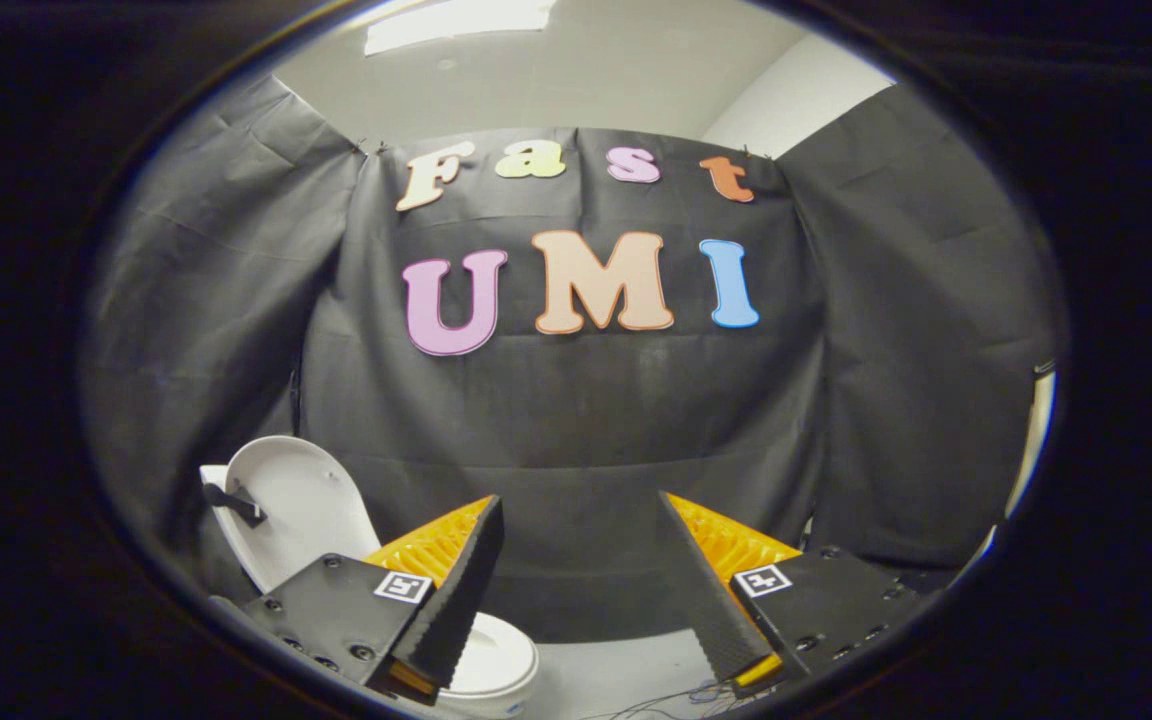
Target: Open the toilet lid.
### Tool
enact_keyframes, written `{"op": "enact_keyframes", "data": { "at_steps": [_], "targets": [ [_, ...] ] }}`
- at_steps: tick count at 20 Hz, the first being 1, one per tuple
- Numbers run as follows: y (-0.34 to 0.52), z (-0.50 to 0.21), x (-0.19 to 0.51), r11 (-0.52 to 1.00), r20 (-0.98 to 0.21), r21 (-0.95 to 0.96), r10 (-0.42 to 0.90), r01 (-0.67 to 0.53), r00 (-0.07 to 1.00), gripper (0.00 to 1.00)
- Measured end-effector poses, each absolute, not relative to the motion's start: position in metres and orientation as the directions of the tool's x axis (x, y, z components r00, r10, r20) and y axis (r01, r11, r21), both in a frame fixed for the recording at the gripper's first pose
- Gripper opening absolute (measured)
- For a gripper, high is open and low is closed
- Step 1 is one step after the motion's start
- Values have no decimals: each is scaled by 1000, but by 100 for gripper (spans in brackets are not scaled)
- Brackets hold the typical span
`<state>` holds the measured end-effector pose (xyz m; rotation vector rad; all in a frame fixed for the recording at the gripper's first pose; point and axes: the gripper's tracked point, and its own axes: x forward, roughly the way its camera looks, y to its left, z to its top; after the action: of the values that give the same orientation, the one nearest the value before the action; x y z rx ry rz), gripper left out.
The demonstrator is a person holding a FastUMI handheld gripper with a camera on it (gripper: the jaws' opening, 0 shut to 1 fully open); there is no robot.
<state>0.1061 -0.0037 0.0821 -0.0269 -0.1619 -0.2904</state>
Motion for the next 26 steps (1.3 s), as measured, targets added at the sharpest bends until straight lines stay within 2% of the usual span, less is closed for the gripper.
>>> {"op": "enact_keyframes", "data": {
  "at_steps": [6,13,18,26],
  "targets": [
    [-6,50,89,983,70,-20,-181,183,981,94],
    [-23,10,76,988,8,13,-153,153,988,94],
    [-20,-7,71,994,-15,-6,-107,106,994,94],
    [-23,-9,72,995,-14,-21,-96,96,995,94]
  ]
}}
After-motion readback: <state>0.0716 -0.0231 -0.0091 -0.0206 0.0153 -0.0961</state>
